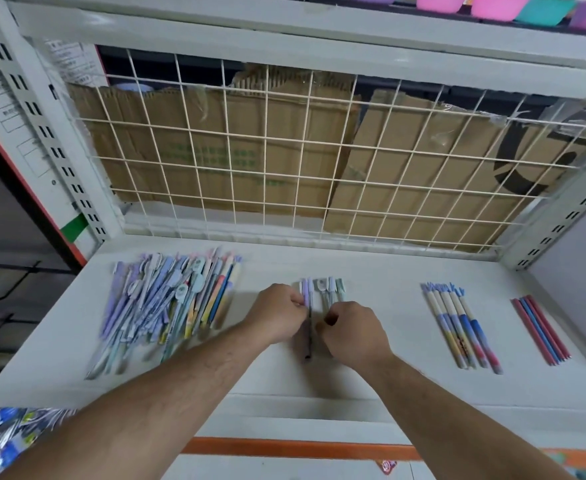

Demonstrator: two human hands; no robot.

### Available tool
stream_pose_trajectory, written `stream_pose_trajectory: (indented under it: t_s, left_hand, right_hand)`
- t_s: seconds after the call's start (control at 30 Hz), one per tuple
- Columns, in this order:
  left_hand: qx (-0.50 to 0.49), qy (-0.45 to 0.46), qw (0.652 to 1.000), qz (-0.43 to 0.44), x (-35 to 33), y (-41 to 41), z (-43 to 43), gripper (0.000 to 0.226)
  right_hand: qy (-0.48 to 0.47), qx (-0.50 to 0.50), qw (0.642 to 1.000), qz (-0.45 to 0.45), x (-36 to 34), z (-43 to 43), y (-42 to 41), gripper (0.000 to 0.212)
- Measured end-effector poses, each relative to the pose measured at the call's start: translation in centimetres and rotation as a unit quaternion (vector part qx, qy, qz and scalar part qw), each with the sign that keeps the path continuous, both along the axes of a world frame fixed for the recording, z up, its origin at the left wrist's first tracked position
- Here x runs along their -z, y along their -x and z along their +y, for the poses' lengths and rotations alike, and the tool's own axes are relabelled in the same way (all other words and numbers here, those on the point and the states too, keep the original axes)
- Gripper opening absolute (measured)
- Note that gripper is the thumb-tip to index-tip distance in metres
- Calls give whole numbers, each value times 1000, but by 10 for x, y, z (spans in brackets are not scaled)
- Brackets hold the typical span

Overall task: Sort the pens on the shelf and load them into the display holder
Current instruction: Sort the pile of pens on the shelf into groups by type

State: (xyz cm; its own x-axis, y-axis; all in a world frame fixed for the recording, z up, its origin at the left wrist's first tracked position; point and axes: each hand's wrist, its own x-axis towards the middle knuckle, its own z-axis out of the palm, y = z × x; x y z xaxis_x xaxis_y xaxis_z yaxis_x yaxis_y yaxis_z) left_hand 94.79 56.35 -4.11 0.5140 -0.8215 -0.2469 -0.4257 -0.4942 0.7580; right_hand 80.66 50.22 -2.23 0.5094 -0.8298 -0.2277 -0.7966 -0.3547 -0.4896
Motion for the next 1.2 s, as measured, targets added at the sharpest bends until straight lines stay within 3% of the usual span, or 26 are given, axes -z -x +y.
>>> stream_pose_trajectory:
  t_s: [0.13,0.27,0.37,0.47,0.7,0.93,1.1,1.2]
  left_hand:
    - [-2,5,1000,-1,1,4,2,19]
    - [-11,14,1000,-17,-1,9,6,19]
    - [-48,20,998,-44,-4,9,15,23]
    - [-65,1,985,-159,-5,1,28,31]
    - [-74,-102,904,-409,-17,-30,54,36]
    - [-78,-160,891,-418,-17,-51,55,28]
    - [-83,-165,898,-400,-14,-56,45,35]
    - [-71,-178,882,-430,-13,-59,38,33]
  right_hand:
    - [37,-1,999,18,1,-1,5,11]
    - [33,-24,999,-13,1,-1,7,23]
    - [53,-66,996,-17,1,1,6,18]
    - [97,-112,989,-20,0,2,3,8]
    - [177,-184,966,-36,-1,9,-11,13]
    - [207,-197,957,-40,1,8,-25,14]
    - [199,-185,962,-40,1,1,-24,12]
    - [196,-171,965,-40,2,-3,-23,15]
